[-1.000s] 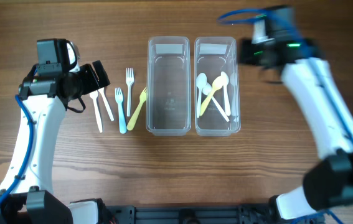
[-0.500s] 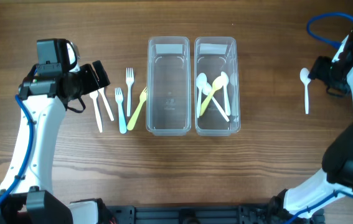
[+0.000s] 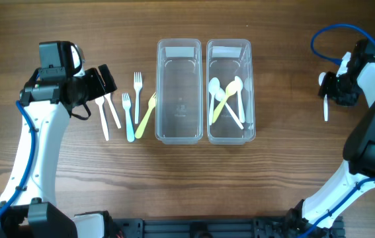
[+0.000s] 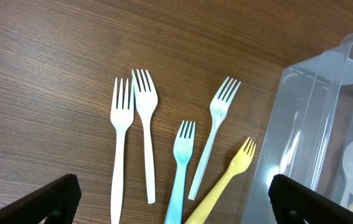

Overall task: Pack container
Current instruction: 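Grasp the last white spoon with the right gripper, then place the last white spoon into the right container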

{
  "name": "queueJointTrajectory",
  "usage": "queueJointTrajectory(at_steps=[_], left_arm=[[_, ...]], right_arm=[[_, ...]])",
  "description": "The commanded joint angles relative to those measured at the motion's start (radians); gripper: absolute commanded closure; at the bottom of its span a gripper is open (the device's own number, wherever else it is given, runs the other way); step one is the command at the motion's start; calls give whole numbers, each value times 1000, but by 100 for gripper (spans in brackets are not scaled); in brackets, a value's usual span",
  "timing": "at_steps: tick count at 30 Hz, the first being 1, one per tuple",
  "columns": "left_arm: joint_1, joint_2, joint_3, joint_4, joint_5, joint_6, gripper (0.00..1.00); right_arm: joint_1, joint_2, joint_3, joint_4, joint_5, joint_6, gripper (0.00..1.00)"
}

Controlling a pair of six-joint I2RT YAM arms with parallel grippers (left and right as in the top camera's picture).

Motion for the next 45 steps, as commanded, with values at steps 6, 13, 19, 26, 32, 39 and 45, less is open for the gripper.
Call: queueJointTrajectory(at_steps=[6, 13, 19, 26, 32, 39, 45], left_arm=[[6, 0, 19, 2, -3, 24, 0], [6, 0, 19, 2, -3, 24, 0], [6, 0, 19, 2, -3, 24, 0], [6, 0, 19, 2, -3, 24, 0], [6, 0, 19, 2, -3, 24, 0], [6, 0, 19, 2, -3, 24, 0], [6, 0, 19, 2, -3, 24, 0]], right_arm=[[3, 31, -10, 27, -16, 6, 53], [3, 43, -32, 34, -16, 7, 56], [3, 43, -40, 35, -16, 10, 71], [3, 35, -39, -4, -41, 49, 95], [13, -63, 2, -44, -227, 89, 95], [123, -346, 7, -44, -383, 149, 96], [348, -490, 7, -59, -332, 224, 96]])
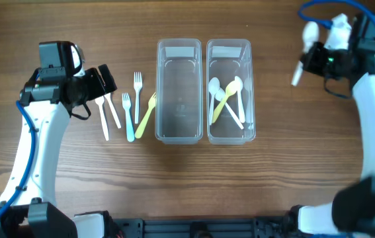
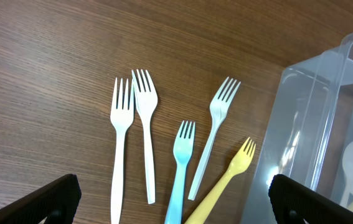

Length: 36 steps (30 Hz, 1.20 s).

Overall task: Pack container
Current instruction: 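Place the last white spoon into the right container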

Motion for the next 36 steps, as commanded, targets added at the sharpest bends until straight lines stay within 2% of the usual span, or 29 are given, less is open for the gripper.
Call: queueJointTrajectory(at_steps=[1, 6, 13, 15, 16, 19, 23, 24, 29, 33, 36], left_arm=[[6, 0, 19, 2, -3, 24, 0], [6, 0, 19, 2, -3, 24, 0], [6, 0, 19, 2, -3, 24, 0], [6, 0, 19, 2, -3, 24, 0], [6, 0, 19, 2, -3, 24, 0], [6, 0, 19, 2, -3, 24, 0], [6, 0, 19, 2, -3, 24, 0], [6, 0, 19, 2, -3, 24, 0], [6, 0, 19, 6, 6, 14, 0], [6, 0, 19, 10, 11, 13, 0], [6, 0, 19, -14, 116, 12, 0]], right_arm=[[142, -20, 6, -18, 16, 75, 96], [349, 51, -92, 18, 150, 151, 96], [497, 206, -187, 151, 151, 167, 94], [501, 216, -187, 176, 166, 167, 88], [499, 214, -184, 191, 179, 166, 75], [483, 190, -127, 171, 188, 83, 46], [440, 91, -37, 142, 196, 12, 24], [417, 58, -25, 142, 206, 12, 21], [247, -64, -11, 138, 264, 12, 10], [60, -73, -14, 106, 290, 13, 4], [-73, -39, -29, 79, 289, 31, 2]])
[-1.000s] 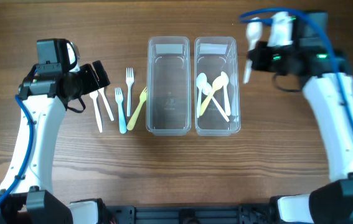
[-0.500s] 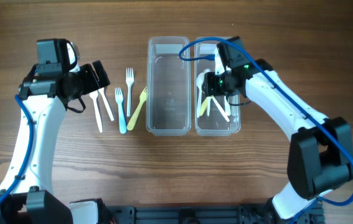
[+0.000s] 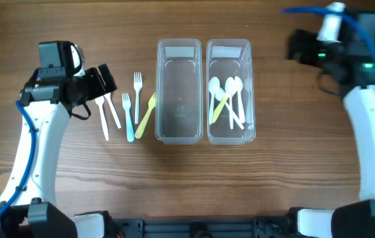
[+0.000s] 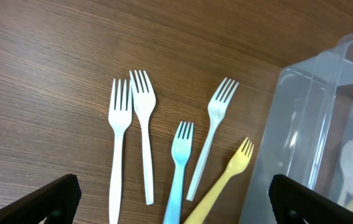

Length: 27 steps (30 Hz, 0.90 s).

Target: Pack container

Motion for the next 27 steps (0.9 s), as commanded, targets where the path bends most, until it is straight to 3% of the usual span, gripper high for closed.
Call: queueJointTrajectory(at_steps=[1, 6, 10, 12, 15, 17, 18, 20, 23, 27], left_arm=[[6, 0, 19, -46, 152, 13, 0], [6, 0, 19, -64, 441, 13, 0], [7, 0, 19, -49, 437, 13, 0], [6, 0, 19, -68, 323, -19, 0], [7, 5, 19, -136, 13, -120, 2], [7, 21, 19, -171, -79, -141, 18], [7, 33, 19, -178, -105, -146, 20], [13, 79, 19, -180, -149, -145, 18], [34, 196, 19, -167, -154, -82, 5], [58, 331, 19, -132, -153, -11, 2]], right_arm=[[-124, 49, -19, -24, 29, 30, 1], [-220, 146, -35, -60, -5, 122, 0], [-223, 188, -35, -69, -62, 122, 0], [-223, 193, -35, -70, -62, 122, 0], [-223, 193, -35, -71, -62, 121, 1], [-223, 193, -35, -69, -62, 122, 0], [-223, 193, -35, -69, -62, 123, 1], [-223, 193, -35, -70, -62, 129, 1], [-223, 193, -35, -70, -62, 129, 1], [-223, 193, -35, -74, -62, 129, 1]])
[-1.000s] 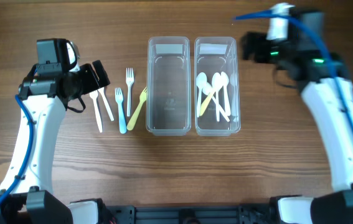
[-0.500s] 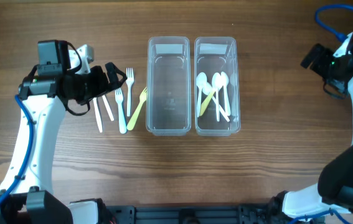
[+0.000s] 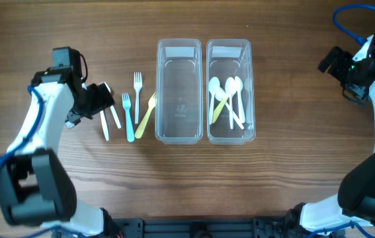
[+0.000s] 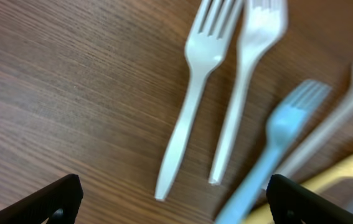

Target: Pack container

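Two clear containers stand side by side mid-table: the left one (image 3: 179, 91) has nothing in it, the right one (image 3: 230, 129) holds three white spoons (image 3: 232, 89) and a yellow spoon (image 3: 220, 109). Left of them lie two long white forks (image 4: 188, 112), a blue fork (image 4: 276, 155), a small white fork (image 3: 137, 86) and a yellow fork (image 3: 146, 116). My left gripper (image 4: 175, 202) hangs open low over the handles of the two long white forks, with nothing held. My right gripper (image 3: 333, 63) is far to the right with nothing visibly in it; its jaws are unclear.
The forks lie close together, some almost touching, about a hand's width left of the left container. Bare wooden table (image 3: 293, 172) surrounds the containers. The right arm's blue cable (image 3: 352, 13) loops near the top right corner.
My left gripper has dropped closer to the two long white forks, which now fill its wrist view. My right arm has pulled back from the upper middle right to the far right edge.
My right gripper held a white spoon at the far right, then held it nearer the right container. By 0.9 s ago a third white spoon lay in that container. The left arm stayed still above the forks until now, when it is lower over them.
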{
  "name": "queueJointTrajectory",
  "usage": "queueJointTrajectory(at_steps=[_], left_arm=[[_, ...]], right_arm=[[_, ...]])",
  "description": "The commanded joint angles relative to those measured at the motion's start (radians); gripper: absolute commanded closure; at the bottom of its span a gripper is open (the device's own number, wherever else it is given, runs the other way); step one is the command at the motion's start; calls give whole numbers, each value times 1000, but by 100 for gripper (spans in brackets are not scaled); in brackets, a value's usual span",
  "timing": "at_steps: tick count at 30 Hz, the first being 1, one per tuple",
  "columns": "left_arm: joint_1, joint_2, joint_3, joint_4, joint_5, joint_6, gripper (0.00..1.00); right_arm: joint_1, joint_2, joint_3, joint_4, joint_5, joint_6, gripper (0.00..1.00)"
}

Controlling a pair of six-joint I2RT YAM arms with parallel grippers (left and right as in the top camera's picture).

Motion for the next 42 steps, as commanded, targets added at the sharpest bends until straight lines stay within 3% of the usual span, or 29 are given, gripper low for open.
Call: queueJointTrajectory(at_steps=[1, 4, 9, 14, 20, 27, 30, 35, 37, 42], left_arm=[[25, 92, 13, 27, -23, 90, 2], [28, 128, 13, 53, -23, 205, 3], [28, 132, 13, 103, -23, 443, 18], [28, 142, 13, 153, 10, 446, 15], [28, 176, 10, 156, 22, 441, 34], [28, 183, -9, 186, 23, 441, 42], [28, 183, -11, 187, 23, 441, 53], [28, 183, -23, 208, 72, 441, 50], [28, 183, -24, 209, 71, 441, 45], [28, 201, -25, 211, 71, 441, 49]], right_arm=[[1, 7, -8, -4, -12, 11, 1], [1, 7, -8, -6, -12, 11, 0], [1, 7, -8, -13, -12, 11, 0], [1, 7, -8, -16, -12, 11, 1], [1, 7, -8, -16, -11, 8, 1], [1, 7, -8, -16, -11, 8, 1], [1, 7, -8, -16, -11, 8, 0], [1, 7, -8, -19, -11, 8, 2], [1, 7, -8, -23, -11, 8, 2], [1, 7, -8, -24, -11, 8, 4]])
